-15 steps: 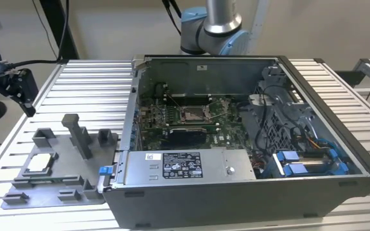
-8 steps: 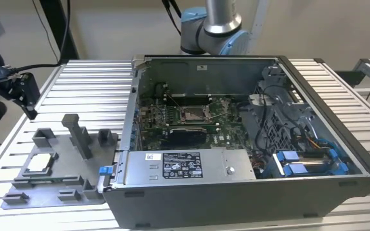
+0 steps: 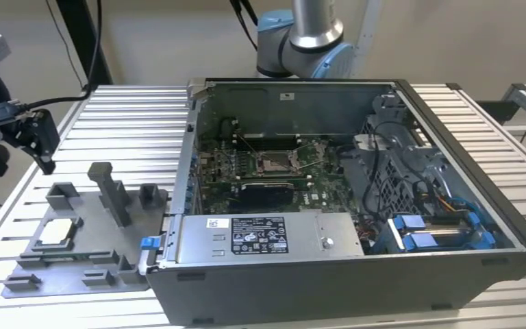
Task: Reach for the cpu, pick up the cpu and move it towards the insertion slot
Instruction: 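Pick up the cpu and move it towards the insertion slot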
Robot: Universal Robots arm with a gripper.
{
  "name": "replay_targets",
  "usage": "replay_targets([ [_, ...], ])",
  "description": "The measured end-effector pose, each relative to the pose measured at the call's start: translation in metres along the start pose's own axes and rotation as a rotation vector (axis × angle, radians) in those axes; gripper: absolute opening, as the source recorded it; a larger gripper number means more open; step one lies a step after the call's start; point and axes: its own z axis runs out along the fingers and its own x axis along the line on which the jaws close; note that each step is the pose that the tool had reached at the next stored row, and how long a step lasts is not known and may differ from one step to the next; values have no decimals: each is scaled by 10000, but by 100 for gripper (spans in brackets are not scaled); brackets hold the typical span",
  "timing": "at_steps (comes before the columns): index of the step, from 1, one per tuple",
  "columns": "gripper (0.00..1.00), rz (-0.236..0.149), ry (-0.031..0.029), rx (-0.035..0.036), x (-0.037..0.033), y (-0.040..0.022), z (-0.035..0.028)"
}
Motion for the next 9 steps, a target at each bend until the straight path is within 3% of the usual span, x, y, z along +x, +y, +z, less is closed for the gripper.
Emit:
replay_targets([
  [9,100,0,0,0,0,-3,81],
])
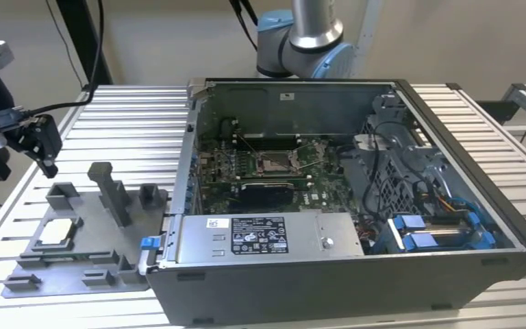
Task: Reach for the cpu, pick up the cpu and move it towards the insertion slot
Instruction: 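Pick up the cpu and move it towards the insertion slot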
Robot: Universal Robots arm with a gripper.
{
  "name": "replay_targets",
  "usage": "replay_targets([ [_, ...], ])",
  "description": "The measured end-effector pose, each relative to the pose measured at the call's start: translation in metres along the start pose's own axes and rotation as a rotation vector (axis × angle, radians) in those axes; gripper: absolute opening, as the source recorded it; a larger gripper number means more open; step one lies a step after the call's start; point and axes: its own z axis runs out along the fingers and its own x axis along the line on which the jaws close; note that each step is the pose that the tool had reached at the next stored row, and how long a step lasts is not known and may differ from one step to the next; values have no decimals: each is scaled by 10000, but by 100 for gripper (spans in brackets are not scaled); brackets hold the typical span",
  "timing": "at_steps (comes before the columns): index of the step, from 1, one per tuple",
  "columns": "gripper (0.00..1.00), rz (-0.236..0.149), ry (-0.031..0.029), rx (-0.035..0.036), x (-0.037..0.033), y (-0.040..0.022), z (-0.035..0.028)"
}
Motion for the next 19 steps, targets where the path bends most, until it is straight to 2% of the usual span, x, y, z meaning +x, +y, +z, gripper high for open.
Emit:
replay_targets([
  [11,100,0,1,0,0,-4,114],
  [19,100,0,0,0,0,-17,238],
])
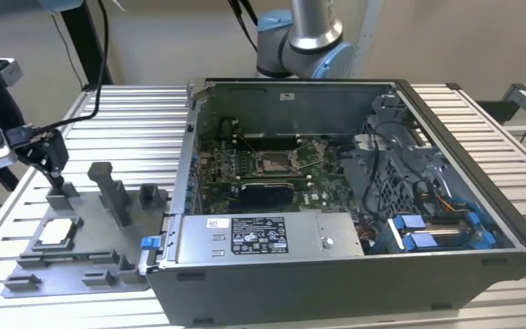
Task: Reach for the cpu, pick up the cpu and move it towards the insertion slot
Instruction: 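Pick up the cpu and move it towards the insertion slot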
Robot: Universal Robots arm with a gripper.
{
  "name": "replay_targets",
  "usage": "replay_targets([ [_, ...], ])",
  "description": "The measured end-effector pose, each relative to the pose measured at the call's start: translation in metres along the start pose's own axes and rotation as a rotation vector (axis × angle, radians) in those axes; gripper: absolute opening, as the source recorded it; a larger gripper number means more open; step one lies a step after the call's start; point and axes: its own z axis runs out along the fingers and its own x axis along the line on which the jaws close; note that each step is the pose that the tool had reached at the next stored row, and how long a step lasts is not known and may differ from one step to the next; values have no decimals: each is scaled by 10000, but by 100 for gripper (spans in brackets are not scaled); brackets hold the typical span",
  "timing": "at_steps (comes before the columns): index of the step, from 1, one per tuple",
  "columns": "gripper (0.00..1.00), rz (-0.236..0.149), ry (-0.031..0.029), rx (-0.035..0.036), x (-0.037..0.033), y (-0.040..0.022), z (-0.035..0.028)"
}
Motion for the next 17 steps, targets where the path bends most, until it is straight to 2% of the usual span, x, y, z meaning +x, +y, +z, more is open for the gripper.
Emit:
replay_targets([
  [17,100,1,1,0,3,-116,303],
])
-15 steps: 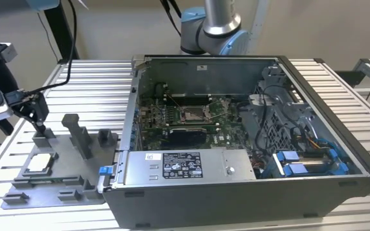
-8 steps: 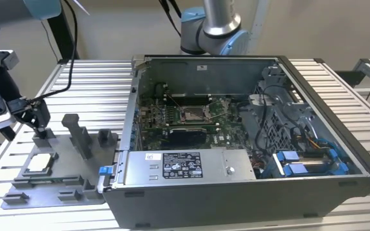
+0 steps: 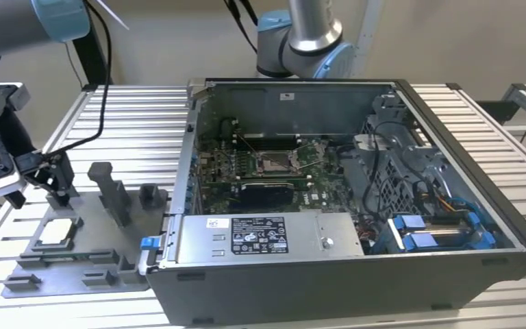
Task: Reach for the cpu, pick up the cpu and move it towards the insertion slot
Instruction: 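Pick up the cpu and move it towards the insertion slot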
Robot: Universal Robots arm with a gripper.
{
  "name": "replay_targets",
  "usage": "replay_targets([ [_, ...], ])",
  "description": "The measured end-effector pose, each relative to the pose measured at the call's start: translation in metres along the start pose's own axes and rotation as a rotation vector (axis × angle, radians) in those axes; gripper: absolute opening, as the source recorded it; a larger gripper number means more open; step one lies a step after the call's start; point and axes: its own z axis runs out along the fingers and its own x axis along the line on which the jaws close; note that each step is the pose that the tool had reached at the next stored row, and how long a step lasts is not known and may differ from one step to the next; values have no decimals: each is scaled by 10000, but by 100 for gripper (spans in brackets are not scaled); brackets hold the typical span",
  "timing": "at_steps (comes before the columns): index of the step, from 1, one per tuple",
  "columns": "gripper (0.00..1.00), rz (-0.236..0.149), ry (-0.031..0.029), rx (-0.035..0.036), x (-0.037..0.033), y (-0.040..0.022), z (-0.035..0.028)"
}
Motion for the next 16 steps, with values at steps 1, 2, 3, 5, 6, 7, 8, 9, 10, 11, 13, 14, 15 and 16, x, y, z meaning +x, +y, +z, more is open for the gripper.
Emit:
replay_targets([
  [1,100,0,0,0,0,-3,18],
  [2,100,-1,0,0,-1,-7,37],
  [3,100,-1,-1,-1,0,-10,56],
  [5,100,-1,-2,-1,0,-16,92],
  [6,100,-2,-1,-1,0,-19,109],
  [7,100,-1,-1,-1,1,-21,127],
  [8,100,-1,-1,-1,2,-24,146],
  [9,100,-1,-1,0,2,-28,163],
  [10,100,-1,0,0,3,-31,181],
  [11,100,-1,-1,-1,4,-34,200],
  [13,100,-3,1,0,7,-45,235],
  [14,100,-2,-1,-1,9,-49,254],
  [15,100,0,-1,-1,11,-53,272],
  [16,100,-1,-1,0,12,-58,290],
])
